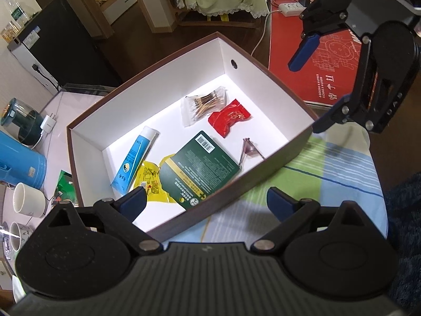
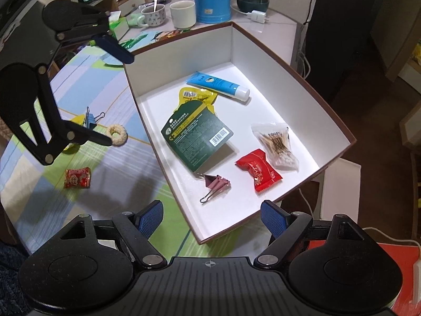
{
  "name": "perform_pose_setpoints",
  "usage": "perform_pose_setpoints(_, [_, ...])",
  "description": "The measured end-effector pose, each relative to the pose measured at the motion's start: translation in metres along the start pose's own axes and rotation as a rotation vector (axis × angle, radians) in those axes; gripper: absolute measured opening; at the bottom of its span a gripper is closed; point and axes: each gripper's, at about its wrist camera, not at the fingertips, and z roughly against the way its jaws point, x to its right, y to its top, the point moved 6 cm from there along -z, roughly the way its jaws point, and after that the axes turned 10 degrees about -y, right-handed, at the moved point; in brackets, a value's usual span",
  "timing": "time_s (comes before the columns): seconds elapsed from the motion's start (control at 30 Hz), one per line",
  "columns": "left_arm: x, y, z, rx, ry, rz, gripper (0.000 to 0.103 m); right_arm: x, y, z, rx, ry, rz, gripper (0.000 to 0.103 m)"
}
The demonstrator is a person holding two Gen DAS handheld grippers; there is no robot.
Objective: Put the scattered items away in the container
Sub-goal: 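Withdraw both open grippers from the box toward the remaining table items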
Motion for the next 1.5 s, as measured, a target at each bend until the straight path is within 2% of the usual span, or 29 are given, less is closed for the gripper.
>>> perform_pose_setpoints(0.2, [0.016,-0.012,0.019,0.025,0.013,-0.014,0.097,-0.008,-0.003,0.018,0.040,-0.030,-0.044,0.084])
perform_pose_setpoints(0.23, [0.018,-0.015,0.022,0.029,0.015,-0.015,0.097,-0.010,-0.003,0.021,0.050,-0.035,-0.051,0.087])
perform_pose_setpoints(0.27, [0.018,-0.019,0.025,0.035,0.016,-0.011,0.097,-0.012,-0.003,0.023,0.060,-0.041,-0.058,0.096])
perform_pose_setpoints(0.33, [0.020,-0.028,0.031,0.045,0.018,-0.003,0.097,-0.015,-0.003,0.028,0.080,-0.051,-0.072,0.102])
perform_pose_setpoints(0.63, [0.023,-0.069,0.060,0.093,0.033,0.040,0.097,-0.030,-0.003,0.045,0.146,-0.072,-0.171,0.102])
perform_pose_setpoints(0.93, [0.007,-0.129,0.096,0.134,0.127,0.169,0.098,-0.039,-0.002,0.063,0.241,-0.049,-0.332,0.102])
perform_pose_setpoints(1.13, [-0.001,-0.172,0.115,0.149,0.164,0.241,0.098,-0.044,0.000,0.059,0.235,-0.008,-0.429,0.102])
perform_pose_setpoints(1.27, [-0.001,-0.198,0.121,0.152,0.185,0.287,0.098,-0.055,0.003,0.057,0.248,0.002,-0.424,0.102])
perform_pose_setpoints(1.5, [-0.004,-0.237,0.118,0.163,0.171,0.417,0.098,-0.084,0.012,0.043,0.257,0.023,-0.398,0.102])
